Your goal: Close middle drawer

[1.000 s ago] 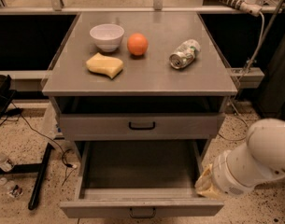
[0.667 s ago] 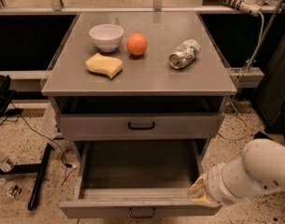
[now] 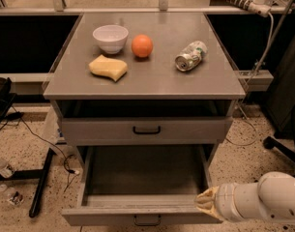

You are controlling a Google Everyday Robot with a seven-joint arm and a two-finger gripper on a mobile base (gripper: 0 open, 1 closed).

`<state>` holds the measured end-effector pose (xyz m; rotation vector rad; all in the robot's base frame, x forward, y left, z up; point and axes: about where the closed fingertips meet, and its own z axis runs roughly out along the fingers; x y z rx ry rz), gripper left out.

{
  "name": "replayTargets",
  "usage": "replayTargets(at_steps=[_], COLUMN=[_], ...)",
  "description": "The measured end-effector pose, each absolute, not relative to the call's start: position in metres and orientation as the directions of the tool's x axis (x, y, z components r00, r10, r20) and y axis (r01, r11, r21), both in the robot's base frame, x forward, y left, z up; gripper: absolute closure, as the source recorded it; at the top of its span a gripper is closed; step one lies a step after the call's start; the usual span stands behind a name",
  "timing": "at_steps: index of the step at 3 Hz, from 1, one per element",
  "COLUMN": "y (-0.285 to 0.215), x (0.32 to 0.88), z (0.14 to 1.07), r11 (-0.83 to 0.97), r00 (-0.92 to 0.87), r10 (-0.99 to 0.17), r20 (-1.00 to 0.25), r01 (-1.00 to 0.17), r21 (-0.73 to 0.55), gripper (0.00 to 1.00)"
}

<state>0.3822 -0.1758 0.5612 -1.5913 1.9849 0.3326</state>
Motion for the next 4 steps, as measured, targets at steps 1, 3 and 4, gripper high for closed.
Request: replayTargets(at_steps=[1,3,4], y=[-0.176,-0.168,-0.17], x=[0.382,0.359,0.348], z=[0.561,0.507,0.459], r11=[0.262,0.276,0.293], r00=[-0.132,-0.188,-0.219], r10=[-0.811,-0.806,-0.826], r20=[-0.569,-0.562,-0.52], r01=[-0.953,-0.958,-0.954], r21=[-0.153,-0.074,-0.064], gripper=[1.0,1.0,1.0])
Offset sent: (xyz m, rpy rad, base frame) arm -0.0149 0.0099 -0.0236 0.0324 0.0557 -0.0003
